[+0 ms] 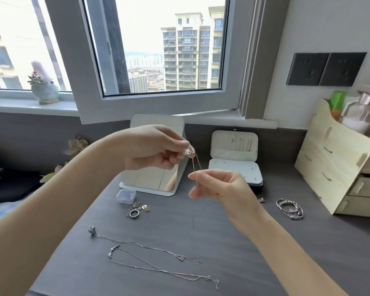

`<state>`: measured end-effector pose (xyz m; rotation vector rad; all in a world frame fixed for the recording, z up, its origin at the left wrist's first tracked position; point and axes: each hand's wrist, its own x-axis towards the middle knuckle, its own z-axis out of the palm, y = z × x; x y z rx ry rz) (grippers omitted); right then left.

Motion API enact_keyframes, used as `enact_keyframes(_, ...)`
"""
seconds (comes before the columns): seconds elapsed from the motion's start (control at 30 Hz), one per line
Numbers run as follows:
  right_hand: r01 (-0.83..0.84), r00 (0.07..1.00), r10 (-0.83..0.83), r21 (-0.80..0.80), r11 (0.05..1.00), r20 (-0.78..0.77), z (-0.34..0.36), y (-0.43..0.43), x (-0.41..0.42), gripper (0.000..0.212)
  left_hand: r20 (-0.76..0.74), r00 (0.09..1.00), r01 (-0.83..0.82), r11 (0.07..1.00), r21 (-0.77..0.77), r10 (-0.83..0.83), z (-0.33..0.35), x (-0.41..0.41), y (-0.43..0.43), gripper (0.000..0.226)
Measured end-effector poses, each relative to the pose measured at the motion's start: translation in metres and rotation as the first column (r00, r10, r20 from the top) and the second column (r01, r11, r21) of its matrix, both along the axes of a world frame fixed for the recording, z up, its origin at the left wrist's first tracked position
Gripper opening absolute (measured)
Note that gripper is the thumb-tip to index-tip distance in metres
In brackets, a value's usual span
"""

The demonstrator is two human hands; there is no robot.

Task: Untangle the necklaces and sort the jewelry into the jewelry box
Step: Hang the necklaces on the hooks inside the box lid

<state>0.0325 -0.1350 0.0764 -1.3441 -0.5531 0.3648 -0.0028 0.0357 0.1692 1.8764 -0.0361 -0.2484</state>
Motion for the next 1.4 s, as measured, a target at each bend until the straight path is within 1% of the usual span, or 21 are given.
enact_keyframes(0.1,0.052,0.999,-0.051,-0.155,0.987,0.012,-0.015,-0.007,0.005,0.011,-0.026,0.994,0.098,0.98,-0.172,-0.104,0.0,0.004,-0.001,0.026)
enact_keyframes(0.23,0.057,0.992,-0.088,-0.298,0.953,-0.092,-0.038,-0.025,0.016,0.01,-0.024,0.991,0.107,0.901,-0.42,-0.128,0.003,0.013,0.005,0.009)
enact_keyframes(0.27,0.055,0.985,-0.1,-0.293,0.955,-0.141,-0.042,-0.032,0.019,0.009,-0.013,0.99,0.118,0.872,-0.475,-0.141,0.003,0.016,0.007,0.002)
enact_keyframes(0.4,0.052,0.922,-0.084,-0.092,0.994,-0.378,-0.05,-0.061,0.029,0.01,0.008,0.991,0.107,0.76,-0.641,-0.133,-0.004,0.026,0.025,0.035)
enact_keyframes(0.5,0.07,0.903,-0.041,0.051,0.996,-0.428,-0.05,-0.082,0.036,0.011,-0.01,0.999,0.024,0.71,-0.704,-0.044,-0.015,0.032,0.035,0.042)
enact_keyframes(0.53,0.075,0.905,-0.025,0.103,0.992,-0.424,-0.049,-0.088,0.039,0.017,-0.02,1.0,-0.004,0.699,-0.715,-0.016,-0.02,0.034,0.039,0.044)
enact_keyframes(0.6,0.097,0.921,-0.017,0.186,0.978,-0.388,-0.046,-0.098,0.045,0.039,-0.043,0.999,-0.047,0.695,-0.718,0.023,-0.029,0.038,0.043,0.045)
enact_keyframes(0.67,0.14,0.934,-0.038,0.267,0.954,-0.354,-0.042,-0.106,0.051,0.05,-0.093,0.992,-0.126,0.718,-0.684,0.085,-0.039,0.043,0.044,0.028)
enact_keyframes(0.7,0.154,0.938,-0.039,0.314,0.937,-0.345,-0.039,-0.108,0.054,0.047,-0.118,0.983,-0.182,0.741,-0.646,0.138,-0.044,0.046,0.043,0.013)
enact_keyframes(0.73,0.161,0.939,-0.029,0.361,0.919,-0.343,-0.035,-0.108,0.057,0.039,-0.135,0.972,-0.235,0.763,-0.602,0.192,-0.049,0.05,0.042,0.01)
enact_keyframes(0.8,0.184,0.932,-0.013,0.442,0.878,-0.362,-0.025,-0.105,0.06,0.015,-0.154,0.956,-0.292,0.79,-0.539,0.248,-0.061,0.057,0.039,0.024)
enact_keyframes(0.83,0.202,0.928,-0.015,0.472,0.858,-0.371,-0.019,-0.103,0.061,0.011,-0.158,0.953,-0.304,0.799,-0.518,0.26,-0.065,0.059,0.036,0.027)
enact_keyframes(0.9,0.229,0.932,-0.043,0.495,0.838,-0.359,-0.011,-0.099,0.064,0.017,-0.147,0.948,-0.318,0.828,-0.462,0.282,-0.073,0.062,0.032,0.029)
enact_keyframes(0.97,0.281,0.934,-0.139,0.435,0.856,-0.33,-0.004,-0.096,0.067,0.021,-0.126,0.946,-0.324,0.857,-0.4,0.299,-0.078,0.065,0.028,0.027)
enact_keyframes(1.03,0.344,0.928,-0.297,0.21,0.915,-0.226,0.0,-0.094,0.07,0.02,-0.103,0.946,-0.323,0.871,-0.37,0.307,-0.08,0.068,0.024,0.026)
enact_keyframes(1.1,0.397,0.917,-0.398,-0.107,0.912,0.007,0.005,-0.092,0.073,0.017,-0.056,0.946,-0.32,0.892,-0.32,0.32,-0.08,0.071,0.023,0.025)
enact_keyframes(1.17,0.474,0.874,-0.37,-0.382,0.793,0.316,0.012,-0.093,0.08,0.016,0.022,0.944,-0.319,0.925,-0.206,0.33,-0.082,0.076,0.023,0.024)
enact_keyframes(1.2,0.536,0.825,-0.324,-0.458,0.709,0.464,0.018,-0.092,0.083,0.014,0.074,0.941,-0.321,0.94,-0.113,0.33,-0.084,0.079,0.022,0.024)
enact_keyframes(1.27,0.653,0.704,-0.247,-0.469,0.595,0.666,0.035,-0.09,0.091,0.013,0.178,0.931,-0.338,0.936,0.099,0.317,-0.088,0.088,0.018,0.022)
enact_keyframes(1.33,0.717,0.601,-0.194,-0.416,0.559,0.775,0.058,-0.083,0.099,0.011,0.27,0.915,-0.37,0.891,0.264,0.3,-0.093,0.1,0.011,0.021)
enact_keyframes(1.4,0.729,0.539,-0.107,-0.4,0.555,0.835,0.082,-0.074,0.108,0.008,0.312,0.908,-0.385,0.847,0.365,0.279,-0.097,0.114,0.004,0.02)
